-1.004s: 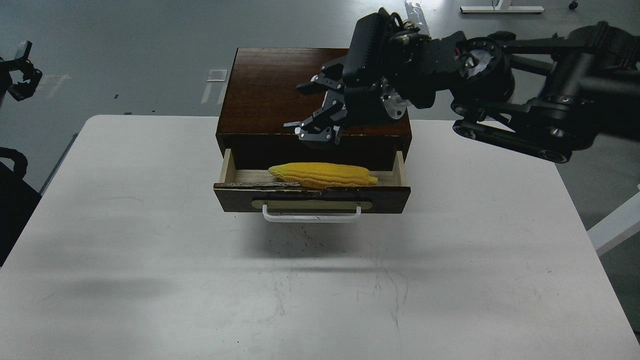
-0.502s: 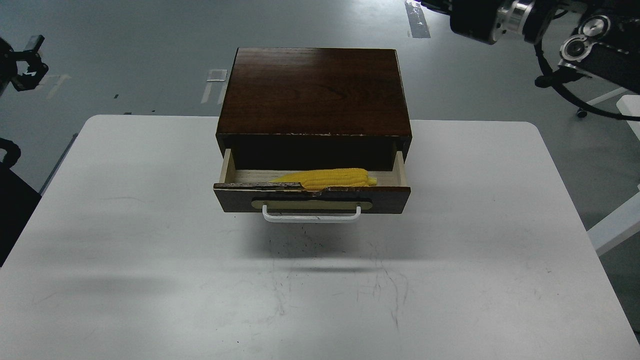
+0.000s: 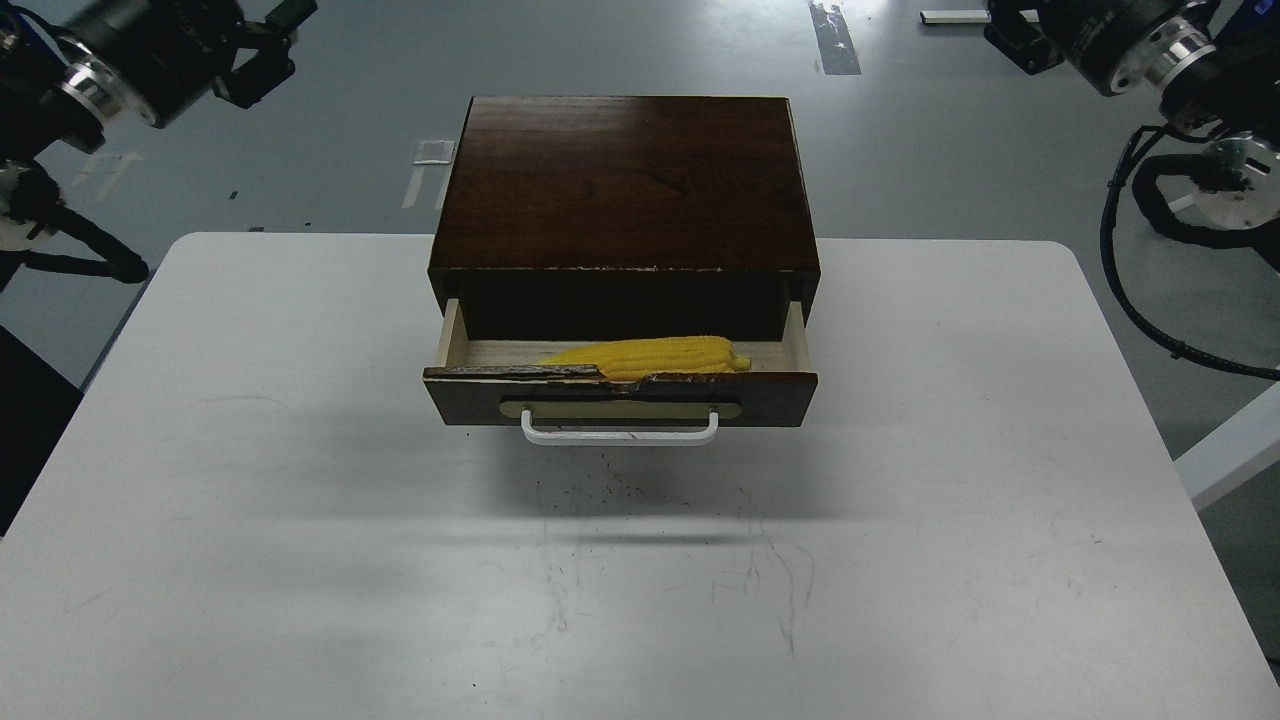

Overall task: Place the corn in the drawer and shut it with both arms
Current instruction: 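Move the left gripper to the front of the open drawer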

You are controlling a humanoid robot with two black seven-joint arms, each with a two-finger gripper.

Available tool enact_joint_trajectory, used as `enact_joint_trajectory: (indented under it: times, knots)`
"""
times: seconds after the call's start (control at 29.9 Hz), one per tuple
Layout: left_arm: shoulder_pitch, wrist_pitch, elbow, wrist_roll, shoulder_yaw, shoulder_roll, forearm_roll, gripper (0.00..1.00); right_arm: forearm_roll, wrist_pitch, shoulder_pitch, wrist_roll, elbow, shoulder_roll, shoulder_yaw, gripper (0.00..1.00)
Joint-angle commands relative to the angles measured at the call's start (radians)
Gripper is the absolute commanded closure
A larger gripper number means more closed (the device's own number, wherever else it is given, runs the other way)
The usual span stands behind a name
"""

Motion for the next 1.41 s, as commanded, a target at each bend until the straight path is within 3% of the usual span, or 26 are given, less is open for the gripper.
enact_joint_trajectory:
  times: [0.0, 0.1, 0.27, 0.33, 0.4, 0.54, 0.57, 0.94, 1.14, 1.37]
  knots:
    - [-0.001, 0.001, -0.125, -0.006, -0.006, 0.005, 0.162, 0.13, 0.139, 0.000, -0.047, -0.004, -0.042, 0.004, 0.071, 0.00]
    - [0.001, 0.001, -0.278, -0.030, -0.012, 0.032, 0.300, 0.17, 0.260, -0.002, -0.078, -0.004, -0.094, 0.002, 0.094, 0.00]
    - [0.002, 0.001, -0.502, -0.038, -0.014, 0.117, 0.518, 0.32, 0.345, -0.003, -0.133, 0.009, -0.131, 0.002, 0.143, 0.00]
    - [0.012, 0.001, -0.627, -0.062, -0.012, 0.183, 0.633, 0.51, 0.351, -0.003, -0.176, 0.010, -0.131, 0.004, 0.203, 0.00]
    - [0.016, 0.001, -0.694, -0.087, -0.001, 0.224, 0.681, 0.63, 0.351, -0.002, -0.193, 0.010, -0.133, 0.004, 0.233, 0.00]
    - [0.016, 0.001, -0.755, -0.099, 0.002, 0.255, 0.741, 0.96, 0.351, 0.001, -0.207, 0.010, -0.147, 0.004, 0.240, 0.00]
    - [0.016, 0.001, -0.760, -0.106, 0.002, 0.255, 0.751, 1.00, 0.351, 0.007, -0.210, 0.010, -0.154, 0.004, 0.240, 0.00]
    - [0.022, 0.001, -0.849, -0.116, 0.080, 0.244, 1.014, 1.00, 0.351, 0.057, -0.322, -0.002, -0.177, 0.050, 0.264, 0.00]
    - [0.007, 0.001, -0.852, -0.116, 0.164, 0.174, 1.172, 1.00, 0.351, 0.090, -0.356, 0.001, -0.193, 0.053, 0.263, 0.00]
    - [0.035, 0.001, -0.846, -0.116, 0.212, 0.120, 1.522, 1.00, 0.351, 0.096, -0.363, 0.002, -0.222, 0.053, 0.264, 0.00]
